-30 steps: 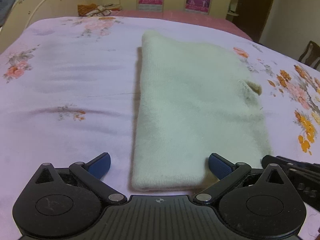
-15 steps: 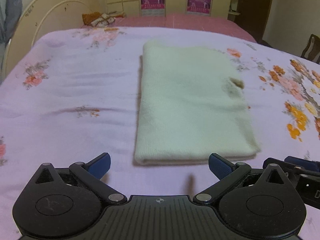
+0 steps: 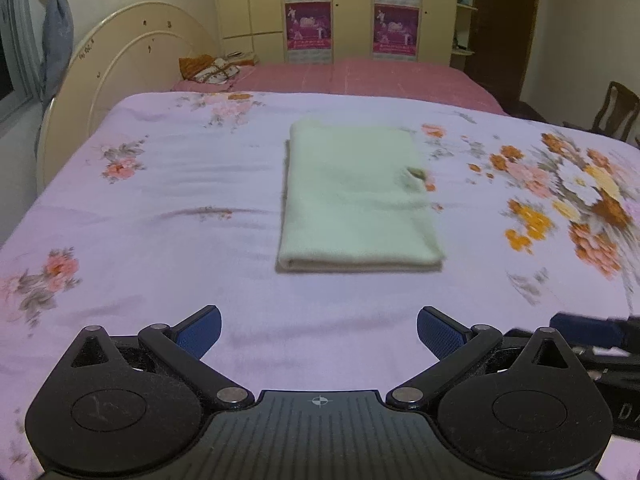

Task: Fold small clothes

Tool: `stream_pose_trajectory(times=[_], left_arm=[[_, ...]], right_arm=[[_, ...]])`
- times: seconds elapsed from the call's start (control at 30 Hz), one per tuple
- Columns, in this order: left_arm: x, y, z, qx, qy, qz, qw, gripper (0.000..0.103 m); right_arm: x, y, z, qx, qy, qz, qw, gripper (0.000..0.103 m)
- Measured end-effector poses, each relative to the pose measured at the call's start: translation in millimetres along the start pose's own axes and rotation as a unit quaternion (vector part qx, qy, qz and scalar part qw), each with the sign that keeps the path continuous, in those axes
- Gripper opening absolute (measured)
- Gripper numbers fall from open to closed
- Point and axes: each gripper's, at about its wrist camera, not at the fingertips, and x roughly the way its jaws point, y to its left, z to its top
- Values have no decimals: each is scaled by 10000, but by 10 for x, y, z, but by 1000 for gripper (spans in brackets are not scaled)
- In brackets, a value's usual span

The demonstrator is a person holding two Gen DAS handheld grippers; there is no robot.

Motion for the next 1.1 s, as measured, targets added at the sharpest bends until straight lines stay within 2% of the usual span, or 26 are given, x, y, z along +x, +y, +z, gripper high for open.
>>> stream_pose_trajectory(times=[0.13, 0.37, 0.53, 1.1], left_arm=[[-465, 86, -125, -136, -182, 100, 9997, 103], [-1253, 190, -282, -305, -602, 312, 9972, 103], [-1630, 219, -377, -473, -682, 252, 9962, 103], [-1966, 193, -605, -539, -796, 220, 9951, 103]], right_arm=[[-422, 120, -87, -173, -275, -167, 9993, 65], [-1246, 426, -158, -604, -1210, -675, 9885, 74], [-1562, 592, -215, -776, -1446, -775, 9834, 76], [-1836, 749, -458, -882, -1655, -887, 9782, 77]])
